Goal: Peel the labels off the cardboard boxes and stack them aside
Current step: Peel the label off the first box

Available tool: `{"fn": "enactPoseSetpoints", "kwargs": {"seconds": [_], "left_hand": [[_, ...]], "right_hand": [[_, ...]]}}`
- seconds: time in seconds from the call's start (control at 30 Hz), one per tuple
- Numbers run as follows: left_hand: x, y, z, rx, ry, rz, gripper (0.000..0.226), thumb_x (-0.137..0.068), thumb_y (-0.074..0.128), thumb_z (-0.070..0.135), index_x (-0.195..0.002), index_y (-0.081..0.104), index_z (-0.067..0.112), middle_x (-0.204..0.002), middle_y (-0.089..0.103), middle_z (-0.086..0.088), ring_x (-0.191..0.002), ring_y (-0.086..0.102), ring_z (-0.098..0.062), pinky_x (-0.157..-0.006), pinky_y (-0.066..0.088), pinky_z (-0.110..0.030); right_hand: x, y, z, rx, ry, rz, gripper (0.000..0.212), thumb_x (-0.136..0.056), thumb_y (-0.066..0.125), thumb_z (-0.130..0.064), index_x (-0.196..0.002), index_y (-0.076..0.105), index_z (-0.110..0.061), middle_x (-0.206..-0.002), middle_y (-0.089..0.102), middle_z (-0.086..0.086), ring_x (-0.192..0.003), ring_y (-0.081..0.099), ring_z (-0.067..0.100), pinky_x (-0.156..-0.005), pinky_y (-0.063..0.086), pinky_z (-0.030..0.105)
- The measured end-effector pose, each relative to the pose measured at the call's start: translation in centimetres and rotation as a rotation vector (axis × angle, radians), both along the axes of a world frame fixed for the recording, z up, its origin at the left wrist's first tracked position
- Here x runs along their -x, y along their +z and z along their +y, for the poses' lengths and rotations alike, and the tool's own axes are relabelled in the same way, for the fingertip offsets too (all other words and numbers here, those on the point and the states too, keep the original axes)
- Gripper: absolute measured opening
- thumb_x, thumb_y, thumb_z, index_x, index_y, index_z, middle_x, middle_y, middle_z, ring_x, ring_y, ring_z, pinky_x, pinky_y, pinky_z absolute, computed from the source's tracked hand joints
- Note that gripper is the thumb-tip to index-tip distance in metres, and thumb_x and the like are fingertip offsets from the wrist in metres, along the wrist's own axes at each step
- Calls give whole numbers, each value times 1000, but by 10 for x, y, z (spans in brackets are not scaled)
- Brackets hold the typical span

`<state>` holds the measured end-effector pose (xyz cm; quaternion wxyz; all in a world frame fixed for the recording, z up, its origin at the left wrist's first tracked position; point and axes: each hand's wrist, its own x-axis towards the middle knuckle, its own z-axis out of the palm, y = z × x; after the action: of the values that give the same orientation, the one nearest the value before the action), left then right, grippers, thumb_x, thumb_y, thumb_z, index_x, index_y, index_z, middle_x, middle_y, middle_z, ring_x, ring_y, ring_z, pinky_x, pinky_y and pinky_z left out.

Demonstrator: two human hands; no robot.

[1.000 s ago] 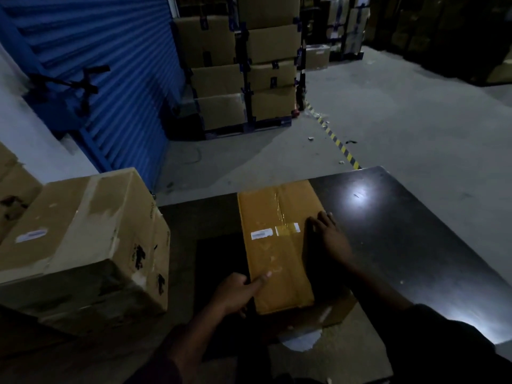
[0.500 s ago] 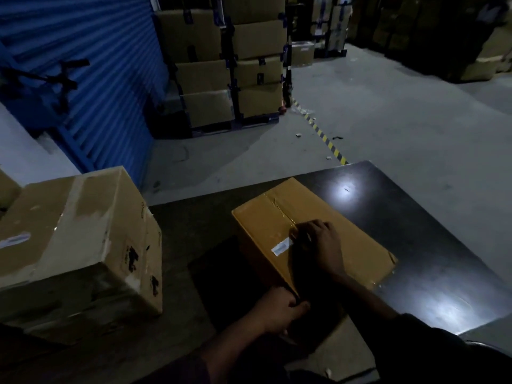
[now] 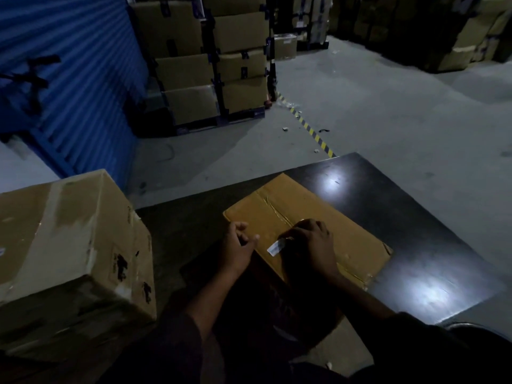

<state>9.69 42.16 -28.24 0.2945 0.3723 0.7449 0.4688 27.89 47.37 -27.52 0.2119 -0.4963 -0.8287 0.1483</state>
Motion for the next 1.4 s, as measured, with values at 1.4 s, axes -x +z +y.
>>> {"fn": "enactPoseSetpoints", "kwargs": {"seconds": [1.4], "left_hand": [[3,-29,6,-127,-38,115,8,-93,64,19,-98,69,24,-104,60,-2,-85,56,-10,-72,42,-17]], "right_hand": [[-6,-4,8,17,65,75,18,-85,67,-41,-101,68,-34,-117,53,-11,-113,39,14,-90,25,31]]}}
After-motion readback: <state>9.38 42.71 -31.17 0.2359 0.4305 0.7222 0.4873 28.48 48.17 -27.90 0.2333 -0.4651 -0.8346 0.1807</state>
